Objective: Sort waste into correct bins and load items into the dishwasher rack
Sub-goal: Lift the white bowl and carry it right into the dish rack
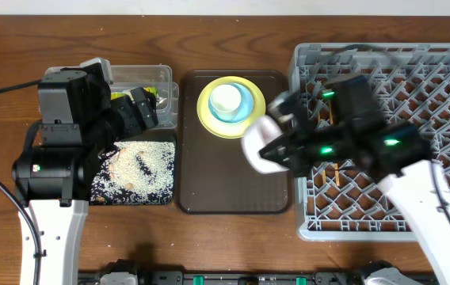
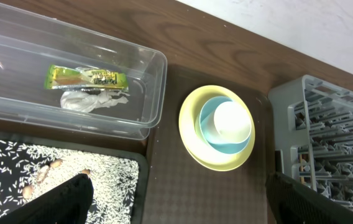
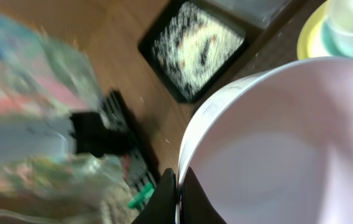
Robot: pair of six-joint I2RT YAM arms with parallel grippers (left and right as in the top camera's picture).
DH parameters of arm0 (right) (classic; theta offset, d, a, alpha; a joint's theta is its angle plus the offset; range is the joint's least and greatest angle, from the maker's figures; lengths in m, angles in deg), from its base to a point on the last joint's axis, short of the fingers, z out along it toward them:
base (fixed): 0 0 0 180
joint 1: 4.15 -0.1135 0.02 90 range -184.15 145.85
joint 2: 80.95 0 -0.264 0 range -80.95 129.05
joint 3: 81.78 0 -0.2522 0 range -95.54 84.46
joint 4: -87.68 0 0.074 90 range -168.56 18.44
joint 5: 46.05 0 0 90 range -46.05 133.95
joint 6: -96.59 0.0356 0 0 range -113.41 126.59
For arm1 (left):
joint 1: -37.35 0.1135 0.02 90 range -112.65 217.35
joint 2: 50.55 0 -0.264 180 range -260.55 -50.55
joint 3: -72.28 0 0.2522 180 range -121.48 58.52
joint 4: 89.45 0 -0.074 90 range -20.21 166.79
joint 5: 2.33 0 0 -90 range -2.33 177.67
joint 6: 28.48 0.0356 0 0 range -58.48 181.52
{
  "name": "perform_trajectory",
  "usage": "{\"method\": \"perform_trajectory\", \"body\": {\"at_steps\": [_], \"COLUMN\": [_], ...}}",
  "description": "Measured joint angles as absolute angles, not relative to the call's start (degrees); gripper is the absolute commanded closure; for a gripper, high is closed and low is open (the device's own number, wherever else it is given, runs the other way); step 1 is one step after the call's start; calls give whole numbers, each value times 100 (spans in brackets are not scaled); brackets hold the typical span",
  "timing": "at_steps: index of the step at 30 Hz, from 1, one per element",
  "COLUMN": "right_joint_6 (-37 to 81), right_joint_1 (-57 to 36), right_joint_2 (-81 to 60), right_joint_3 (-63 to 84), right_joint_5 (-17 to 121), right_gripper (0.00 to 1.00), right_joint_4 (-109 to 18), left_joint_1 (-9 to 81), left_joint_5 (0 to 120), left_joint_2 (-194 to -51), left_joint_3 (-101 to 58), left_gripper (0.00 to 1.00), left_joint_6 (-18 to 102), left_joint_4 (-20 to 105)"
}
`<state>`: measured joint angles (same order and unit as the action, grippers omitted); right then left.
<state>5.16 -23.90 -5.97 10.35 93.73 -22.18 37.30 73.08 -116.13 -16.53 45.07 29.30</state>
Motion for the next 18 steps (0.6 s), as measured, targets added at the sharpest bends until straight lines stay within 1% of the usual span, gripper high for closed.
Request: {"method": "perform_trajectory", "body": {"at_steps": [6,13,18], "right_joint_6": [599,475,145], "right_joint_1": [-987,513,1310], "right_joint_2": [-800,-804,-804], "right_joint_3": [1300,2321,3062], "right_joint_5": [10516,11764,12590], "right_gripper": [99,99,99], "right_joint_4": [-2082,-2084,-2078], "left_joint_1": [3730,3730,3730], "left_joint_5": [7308,7308,7308], "left_joint_2": [-11613,-11613,-11613], "left_joint_3": [-1653,-1653,-1653], "left_gripper": [8,8,8], "left_joint_6": [4507,4507,4507], "left_joint_4": [2928,2926,2928]}}
